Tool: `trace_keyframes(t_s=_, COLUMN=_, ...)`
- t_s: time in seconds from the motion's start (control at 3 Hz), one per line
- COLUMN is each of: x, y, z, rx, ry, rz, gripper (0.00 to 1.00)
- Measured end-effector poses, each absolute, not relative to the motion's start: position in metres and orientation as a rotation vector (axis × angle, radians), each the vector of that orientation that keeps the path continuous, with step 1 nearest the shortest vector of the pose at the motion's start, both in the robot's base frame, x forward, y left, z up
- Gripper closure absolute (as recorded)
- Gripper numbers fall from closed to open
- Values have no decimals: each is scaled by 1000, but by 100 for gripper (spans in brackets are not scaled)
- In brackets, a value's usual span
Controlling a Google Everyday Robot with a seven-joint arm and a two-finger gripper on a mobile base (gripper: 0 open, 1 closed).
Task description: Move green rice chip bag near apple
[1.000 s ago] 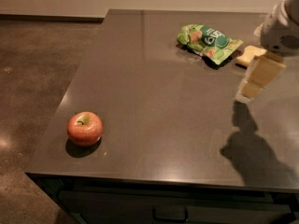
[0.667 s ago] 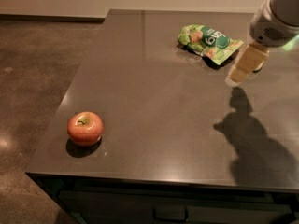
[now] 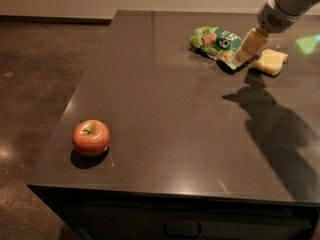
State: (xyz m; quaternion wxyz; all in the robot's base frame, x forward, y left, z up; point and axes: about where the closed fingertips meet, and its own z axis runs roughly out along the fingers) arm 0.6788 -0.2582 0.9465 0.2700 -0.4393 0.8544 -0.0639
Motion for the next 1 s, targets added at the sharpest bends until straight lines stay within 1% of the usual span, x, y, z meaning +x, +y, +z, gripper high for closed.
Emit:
trace_keyframes(t_s=0.33, x=718, y=-263, z=934, rx=-1109, ry=2322, rz=-130, gripper=0)
trace_keyframes(t_s=1.0, x=761, y=-260, z=906, rx=-948, ry=2360, rz=-76, gripper=0)
